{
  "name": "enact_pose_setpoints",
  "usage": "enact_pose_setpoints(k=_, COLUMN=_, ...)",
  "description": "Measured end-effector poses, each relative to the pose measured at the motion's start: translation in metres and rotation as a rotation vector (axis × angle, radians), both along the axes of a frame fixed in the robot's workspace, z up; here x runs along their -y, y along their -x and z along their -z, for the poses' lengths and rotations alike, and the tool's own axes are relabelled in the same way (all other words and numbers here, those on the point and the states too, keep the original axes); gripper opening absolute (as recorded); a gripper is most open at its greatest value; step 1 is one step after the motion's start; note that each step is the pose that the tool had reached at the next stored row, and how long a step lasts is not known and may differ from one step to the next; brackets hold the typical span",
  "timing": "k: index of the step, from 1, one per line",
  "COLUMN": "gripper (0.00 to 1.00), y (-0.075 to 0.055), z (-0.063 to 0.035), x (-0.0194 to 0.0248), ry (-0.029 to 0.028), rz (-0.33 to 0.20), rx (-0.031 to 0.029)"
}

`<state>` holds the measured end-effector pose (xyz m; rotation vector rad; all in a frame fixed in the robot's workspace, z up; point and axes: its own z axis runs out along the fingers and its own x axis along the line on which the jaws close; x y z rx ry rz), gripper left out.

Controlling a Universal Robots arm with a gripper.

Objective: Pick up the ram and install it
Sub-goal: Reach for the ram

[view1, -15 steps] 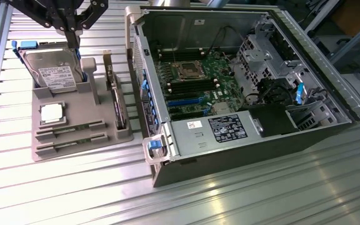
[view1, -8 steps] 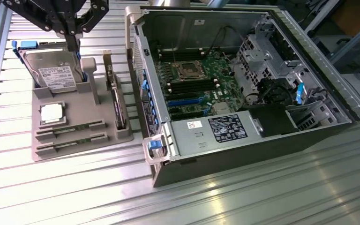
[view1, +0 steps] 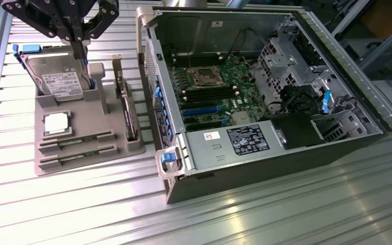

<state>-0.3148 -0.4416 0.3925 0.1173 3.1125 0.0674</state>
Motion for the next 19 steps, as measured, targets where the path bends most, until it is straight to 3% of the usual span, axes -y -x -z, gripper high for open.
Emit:
enact_pose_setpoints(k=12, gripper=0.11, y=0.000, z=0.0001, x=0.0125, ry=0.0003, rz=0.000, rx=-0.0001)
enact_pose_setpoints(k=19, gripper=0.11, y=0.000, z=0.0001, x=0.0163, ry=0.0003, rz=0.000, rx=0.0000)
